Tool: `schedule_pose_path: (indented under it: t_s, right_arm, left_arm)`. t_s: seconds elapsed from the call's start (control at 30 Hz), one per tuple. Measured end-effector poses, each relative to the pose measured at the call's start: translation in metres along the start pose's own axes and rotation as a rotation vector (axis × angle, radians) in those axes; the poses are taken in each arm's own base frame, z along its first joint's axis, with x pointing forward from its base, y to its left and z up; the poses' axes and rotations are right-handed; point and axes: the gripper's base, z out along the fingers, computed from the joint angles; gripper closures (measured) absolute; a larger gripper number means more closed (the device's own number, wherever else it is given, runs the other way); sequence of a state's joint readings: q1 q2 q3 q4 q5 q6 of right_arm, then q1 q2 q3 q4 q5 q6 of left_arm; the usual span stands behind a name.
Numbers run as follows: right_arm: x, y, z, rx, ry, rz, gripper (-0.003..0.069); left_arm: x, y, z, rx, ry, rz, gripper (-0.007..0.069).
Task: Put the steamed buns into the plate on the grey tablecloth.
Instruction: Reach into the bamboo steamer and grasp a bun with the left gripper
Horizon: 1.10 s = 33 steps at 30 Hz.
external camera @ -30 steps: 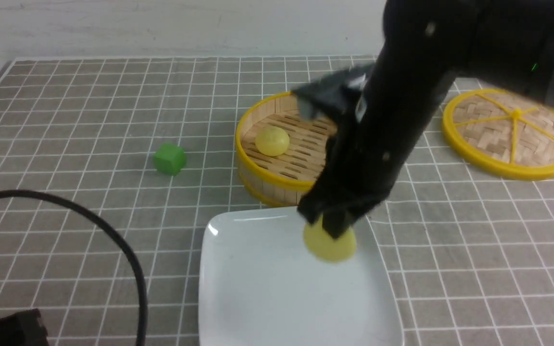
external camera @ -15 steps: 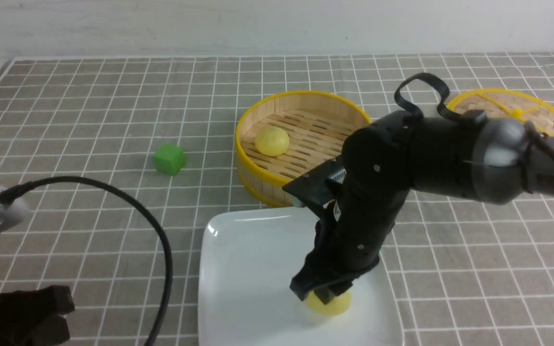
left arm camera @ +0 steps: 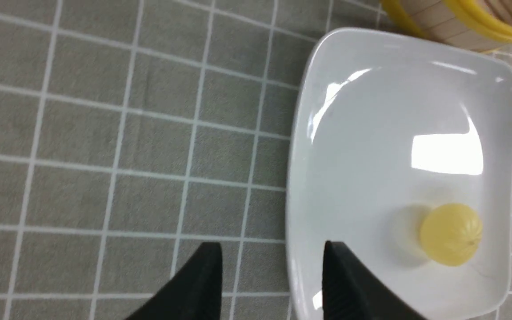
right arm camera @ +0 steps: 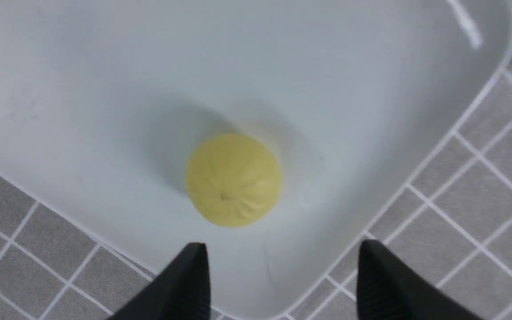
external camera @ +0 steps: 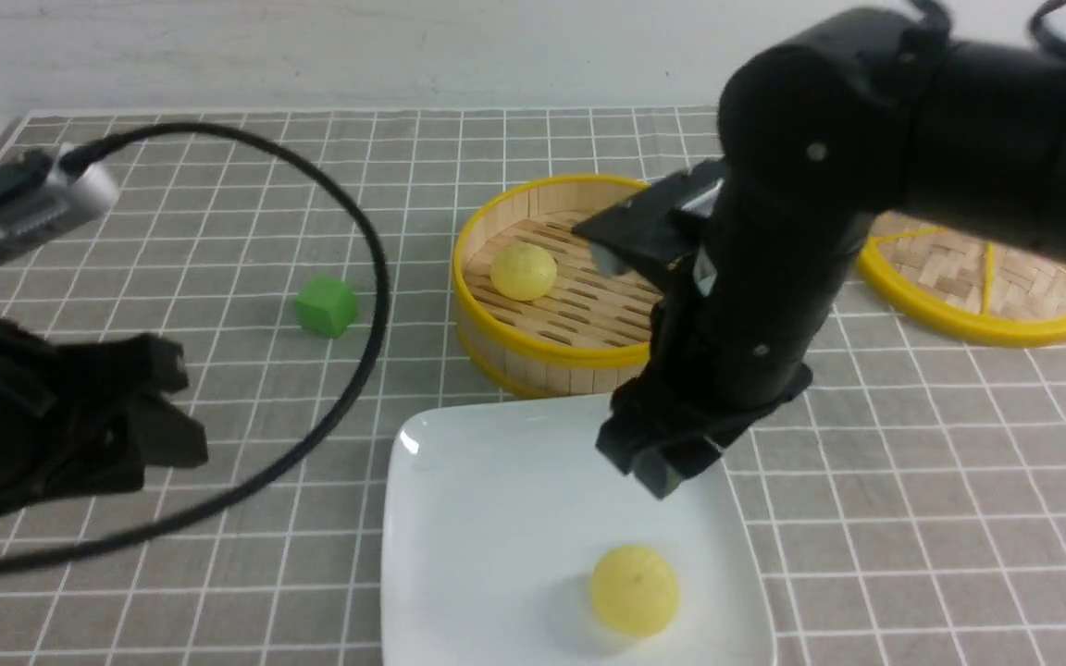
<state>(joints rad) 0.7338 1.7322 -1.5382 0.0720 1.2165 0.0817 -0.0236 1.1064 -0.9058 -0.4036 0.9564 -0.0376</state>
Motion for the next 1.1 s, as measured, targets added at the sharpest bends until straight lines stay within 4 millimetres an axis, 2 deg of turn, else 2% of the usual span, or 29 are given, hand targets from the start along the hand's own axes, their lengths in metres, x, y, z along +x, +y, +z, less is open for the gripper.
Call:
schedule_pose_path:
  t_s: [0.07, 0.17, 0.2, 0.23, 0.27, 0.33, 0.4, 0.47, 0.5, 0.6, 0.63, 0.73, 0.93, 1.1]
  right_arm:
    - [0.008, -0.002, -0.019, 0.026, -0.042, 0.020, 0.0373]
    - [0.027, -0.005, -0.034, 0.044, -0.061, 0.051, 0.0552]
    - [0.034, -0.006, -0.036, 0.047, -0.062, 0.062, 0.0599]
    - [0.044, -0.007, -0.042, 0.051, -0.068, 0.075, 0.0649]
    - [0.053, -0.009, -0.042, 0.060, -0.058, 0.084, 0.0664]
    - [0.070, -0.011, -0.047, 0.059, -0.057, 0.113, 0.0673]
    - [0.097, -0.013, -0.047, 0.061, -0.040, 0.154, 0.0674]
    - [0.109, -0.014, -0.050, 0.059, -0.052, 0.176, 0.0675]
    - [0.126, -0.017, -0.049, 0.062, -0.057, 0.198, 0.0674]
    - [0.155, -0.020, -0.049, 0.049, -0.109, 0.245, 0.0674]
    - [0.166, -0.021, -0.050, 0.034, -0.144, 0.270, 0.0674]
    - [0.184, -0.023, -0.045, 0.019, -0.192, 0.293, 0.0674]
    - [0.191, -0.023, -0.044, 0.000, -0.231, 0.296, 0.0674]
    - [0.190, -0.023, -0.044, -0.003, -0.242, 0.295, 0.0673]
  left_arm:
    - [-0.017, -0.007, 0.006, 0.038, 0.024, 0.009, 0.0282]
    - [-0.033, -0.020, 0.017, 0.072, 0.051, 0.067, 0.0280]
    - [-0.037, -0.024, 0.020, 0.079, 0.057, 0.084, 0.0279]
    - [-0.045, -0.037, 0.027, 0.097, 0.073, 0.123, 0.0279]
    - [-0.049, -0.045, 0.031, 0.107, 0.082, 0.148, 0.0279]
    - [-0.061, -0.064, 0.041, 0.126, 0.092, 0.205, 0.0277]
    - [-0.075, -0.085, 0.054, 0.141, 0.098, 0.252, 0.0271]
    - [-0.085, -0.097, 0.064, 0.146, 0.108, 0.270, 0.0262]
    - [-0.094, -0.108, 0.076, 0.146, 0.123, 0.281, 0.0248]
    - [-0.109, -0.123, 0.101, 0.138, 0.147, 0.309, 0.0211]
    - [-0.118, -0.132, 0.120, 0.134, 0.155, 0.320, 0.0194]
    - [-0.128, -0.143, 0.152, 0.123, 0.171, 0.349, 0.0176]
    - [-0.141, -0.161, 0.200, 0.076, 0.174, 0.409, 0.0172]
    - [-0.147, -0.159, 0.228, -0.005, 0.155, 0.433, 0.0176]
